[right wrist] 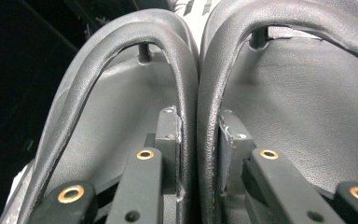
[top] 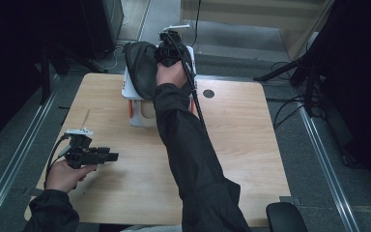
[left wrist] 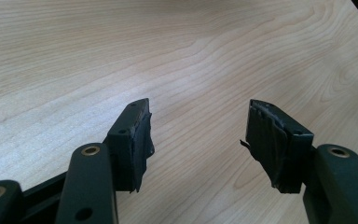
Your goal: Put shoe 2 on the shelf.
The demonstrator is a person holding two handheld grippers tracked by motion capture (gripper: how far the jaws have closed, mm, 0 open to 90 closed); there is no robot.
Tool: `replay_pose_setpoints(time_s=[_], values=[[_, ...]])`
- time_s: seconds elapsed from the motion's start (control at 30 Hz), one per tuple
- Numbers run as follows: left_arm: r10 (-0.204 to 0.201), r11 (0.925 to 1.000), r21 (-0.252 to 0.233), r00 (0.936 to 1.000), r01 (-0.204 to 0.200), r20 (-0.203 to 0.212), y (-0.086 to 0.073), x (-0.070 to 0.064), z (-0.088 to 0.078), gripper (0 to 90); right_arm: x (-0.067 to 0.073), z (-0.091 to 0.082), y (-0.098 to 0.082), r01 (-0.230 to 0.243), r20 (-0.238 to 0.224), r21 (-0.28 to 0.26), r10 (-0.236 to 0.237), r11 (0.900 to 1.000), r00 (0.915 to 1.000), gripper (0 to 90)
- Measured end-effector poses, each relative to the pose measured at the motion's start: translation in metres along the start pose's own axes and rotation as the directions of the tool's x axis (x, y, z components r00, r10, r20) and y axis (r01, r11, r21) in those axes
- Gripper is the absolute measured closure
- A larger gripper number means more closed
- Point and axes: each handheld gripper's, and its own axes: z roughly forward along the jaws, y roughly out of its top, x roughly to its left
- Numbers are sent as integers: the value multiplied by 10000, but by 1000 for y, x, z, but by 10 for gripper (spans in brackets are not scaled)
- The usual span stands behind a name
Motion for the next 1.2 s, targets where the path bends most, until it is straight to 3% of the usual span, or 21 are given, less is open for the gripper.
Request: replay_pose_setpoints(time_s=[0.73,0.83,1.07,1.2], values=[[-15,10000,53,10000,15,53,0,1,1,408,5,5,2,-655,717,-420,684,9970,9951,739],[4,10000,65,10000,-4,60,0,1,1,407,5,5,1,-556,828,-440,591,9975,9948,738],[5,10000,70,10000,-5,60,0,1,1,407,6,4,1,-701,664,-511,734,9962,9951,647],[-1,10000,78,10000,1,71,1,1,1,407,5,3,1,-506,547,-384,527,9980,9971,620]])
